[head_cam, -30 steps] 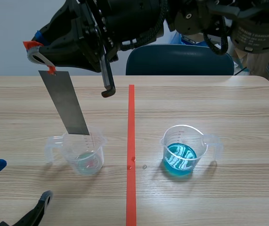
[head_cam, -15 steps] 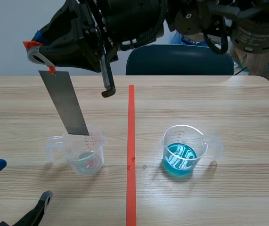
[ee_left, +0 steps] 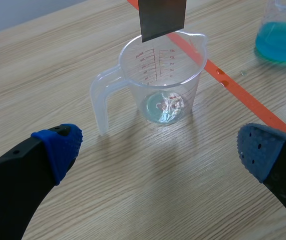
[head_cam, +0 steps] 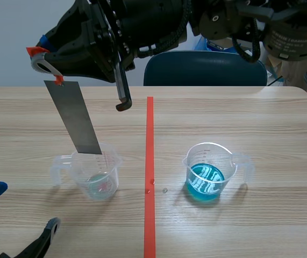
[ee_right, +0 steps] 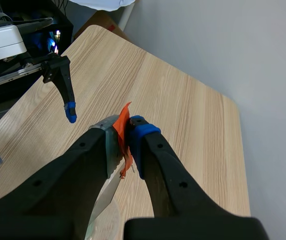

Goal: Do the redox reaction experiment

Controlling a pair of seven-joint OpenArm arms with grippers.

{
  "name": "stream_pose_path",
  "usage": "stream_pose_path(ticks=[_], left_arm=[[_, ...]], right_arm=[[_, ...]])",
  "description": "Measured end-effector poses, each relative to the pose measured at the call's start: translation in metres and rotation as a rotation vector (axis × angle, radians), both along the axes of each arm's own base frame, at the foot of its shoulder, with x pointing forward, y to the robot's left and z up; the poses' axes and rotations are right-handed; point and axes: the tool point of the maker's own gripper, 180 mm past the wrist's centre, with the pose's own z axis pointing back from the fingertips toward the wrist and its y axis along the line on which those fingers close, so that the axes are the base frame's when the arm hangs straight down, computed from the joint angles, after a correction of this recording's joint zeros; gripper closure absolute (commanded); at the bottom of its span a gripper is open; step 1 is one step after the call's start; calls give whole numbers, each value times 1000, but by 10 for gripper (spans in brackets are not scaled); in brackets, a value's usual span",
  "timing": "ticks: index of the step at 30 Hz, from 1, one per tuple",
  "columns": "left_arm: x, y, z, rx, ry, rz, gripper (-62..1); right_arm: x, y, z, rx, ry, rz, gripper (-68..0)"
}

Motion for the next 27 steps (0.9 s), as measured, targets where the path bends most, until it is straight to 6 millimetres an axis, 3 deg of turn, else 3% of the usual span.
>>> stream_pose_path(ticks=[18, 27], left_arm=[[0, 0, 0, 0, 0, 0, -623], [0, 0, 0, 0, 0, 0, -623]], right_arm=[[0, 0, -1, 0, 2, 0, -8], [-11, 0, -29, -44, 13, 3, -8]])
